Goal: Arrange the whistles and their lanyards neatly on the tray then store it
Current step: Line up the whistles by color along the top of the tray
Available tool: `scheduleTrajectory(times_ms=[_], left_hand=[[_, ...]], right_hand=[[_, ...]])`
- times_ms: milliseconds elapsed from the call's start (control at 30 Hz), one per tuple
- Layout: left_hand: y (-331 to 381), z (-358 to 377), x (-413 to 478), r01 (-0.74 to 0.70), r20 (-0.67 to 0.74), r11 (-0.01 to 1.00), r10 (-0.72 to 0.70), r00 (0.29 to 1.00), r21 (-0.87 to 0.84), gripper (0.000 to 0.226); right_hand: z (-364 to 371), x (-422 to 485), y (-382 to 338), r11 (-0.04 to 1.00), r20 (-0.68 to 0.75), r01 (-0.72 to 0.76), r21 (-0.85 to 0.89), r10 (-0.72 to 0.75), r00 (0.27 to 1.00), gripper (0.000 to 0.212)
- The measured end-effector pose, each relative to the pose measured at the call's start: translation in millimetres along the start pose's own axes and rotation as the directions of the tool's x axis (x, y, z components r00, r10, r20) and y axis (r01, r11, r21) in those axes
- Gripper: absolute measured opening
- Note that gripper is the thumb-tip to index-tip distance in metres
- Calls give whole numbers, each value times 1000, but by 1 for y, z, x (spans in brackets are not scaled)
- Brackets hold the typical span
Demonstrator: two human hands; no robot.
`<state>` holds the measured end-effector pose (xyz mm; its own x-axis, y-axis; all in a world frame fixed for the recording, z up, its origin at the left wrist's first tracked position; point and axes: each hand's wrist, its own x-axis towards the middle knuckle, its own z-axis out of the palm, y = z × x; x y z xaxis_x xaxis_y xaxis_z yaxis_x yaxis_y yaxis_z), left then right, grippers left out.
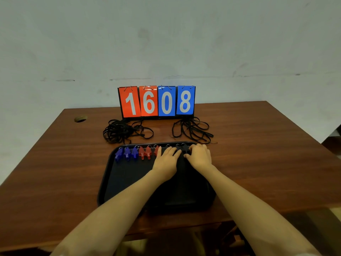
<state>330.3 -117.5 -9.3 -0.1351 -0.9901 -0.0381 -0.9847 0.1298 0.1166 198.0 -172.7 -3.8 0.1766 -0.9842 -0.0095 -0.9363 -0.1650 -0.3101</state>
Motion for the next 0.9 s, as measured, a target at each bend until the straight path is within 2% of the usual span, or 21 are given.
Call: scheduleTrajectory(times_ms=[233,433,567,667,900], left_hand=[[-2,2,-5,26,-52,999,-28,998,-24,60],[-12,5,-13,142,-132,990,-139,981,13,56],[-15,5,-16,174,-123,983,-166,978,53,55],[-16,7,-15,166,-87,983,-160,983,73,53],[-14,8,-14,142,-74,989,-139,988,35,55]], right_hand=[[-2,-3,0,999,-3,20,34,-20,1000,51],[3,-6,-4,971,-60,239,9,-238,969,48],[10,-4,-11,933,11,354,-61,-354,935,47],[13,-3,-14,936,45,338,-98,-335,941,42],[15,0,-9,945,19,300,-134,-300,954,39]])
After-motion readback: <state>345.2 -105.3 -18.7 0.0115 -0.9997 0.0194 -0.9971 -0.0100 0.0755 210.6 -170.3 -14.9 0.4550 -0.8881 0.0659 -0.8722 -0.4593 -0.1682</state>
